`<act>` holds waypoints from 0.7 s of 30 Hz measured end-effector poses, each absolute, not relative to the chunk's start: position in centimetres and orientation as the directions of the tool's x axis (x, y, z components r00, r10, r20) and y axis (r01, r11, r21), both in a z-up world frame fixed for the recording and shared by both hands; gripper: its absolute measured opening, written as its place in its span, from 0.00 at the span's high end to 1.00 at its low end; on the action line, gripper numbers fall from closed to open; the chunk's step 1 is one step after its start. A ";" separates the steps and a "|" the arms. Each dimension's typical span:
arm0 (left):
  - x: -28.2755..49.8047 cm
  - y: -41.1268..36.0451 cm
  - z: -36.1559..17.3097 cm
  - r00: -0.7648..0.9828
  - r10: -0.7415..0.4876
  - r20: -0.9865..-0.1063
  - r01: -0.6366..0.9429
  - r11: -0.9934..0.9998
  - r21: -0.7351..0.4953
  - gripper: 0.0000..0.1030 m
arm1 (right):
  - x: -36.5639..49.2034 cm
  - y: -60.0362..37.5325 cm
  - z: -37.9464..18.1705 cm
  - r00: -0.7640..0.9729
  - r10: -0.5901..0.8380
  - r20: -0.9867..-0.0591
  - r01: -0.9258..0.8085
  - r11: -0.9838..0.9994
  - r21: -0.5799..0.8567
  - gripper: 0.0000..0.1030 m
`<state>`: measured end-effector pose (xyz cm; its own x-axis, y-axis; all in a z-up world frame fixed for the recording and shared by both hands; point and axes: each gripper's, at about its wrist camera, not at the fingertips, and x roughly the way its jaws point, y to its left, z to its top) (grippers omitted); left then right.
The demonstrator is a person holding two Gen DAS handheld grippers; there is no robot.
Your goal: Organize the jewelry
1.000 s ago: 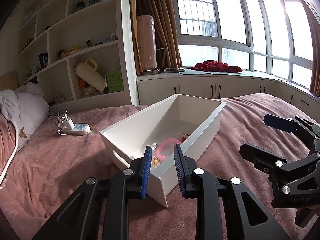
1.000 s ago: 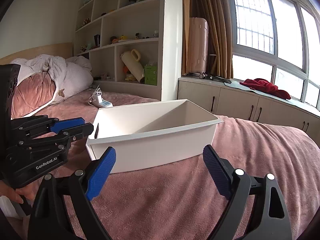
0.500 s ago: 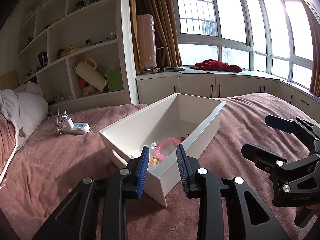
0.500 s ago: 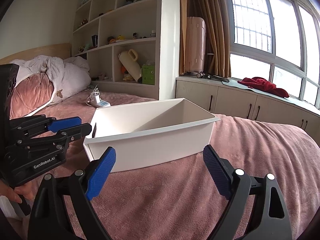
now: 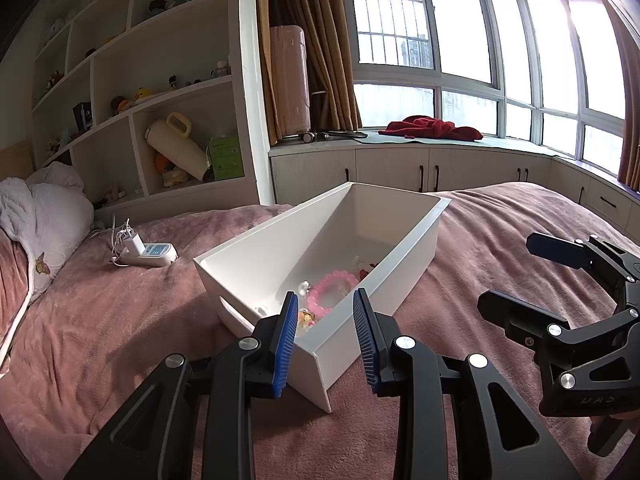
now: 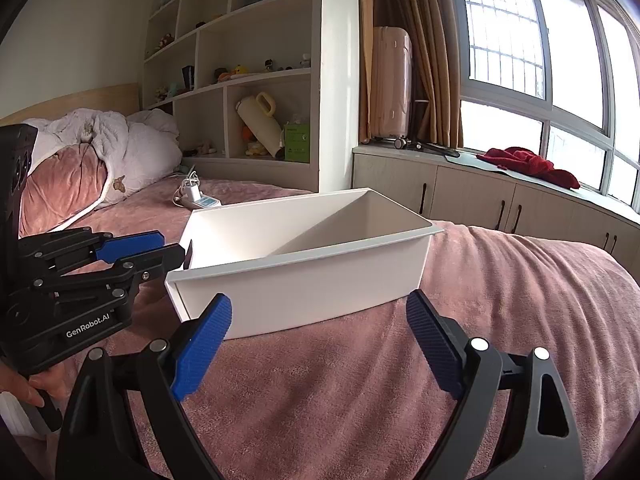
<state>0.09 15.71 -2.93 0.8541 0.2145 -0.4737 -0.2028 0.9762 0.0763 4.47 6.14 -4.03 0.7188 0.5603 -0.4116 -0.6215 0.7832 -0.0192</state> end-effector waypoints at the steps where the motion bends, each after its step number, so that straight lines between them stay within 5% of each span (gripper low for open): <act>1: 0.1 15.7 -2.9 0.854 0.215 -0.474 -0.203 0.976 0.076 0.68 | 4.5 6.2 -4.1 0.718 0.561 -0.412 -0.622 0.783 -0.019 0.15; 21: 0.3 16.0 -3.1 0.849 0.211 -0.485 -0.204 0.977 0.069 0.68 | 4.4 6.4 -4.7 0.711 0.560 -0.425 -0.624 0.781 -0.016 0.15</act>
<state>0.28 16.00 -3.06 0.8488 0.2112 -0.4847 -0.2037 0.9766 0.0688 4.41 6.38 -4.67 0.7114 0.5596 -0.4252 -0.6241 0.7812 -0.0162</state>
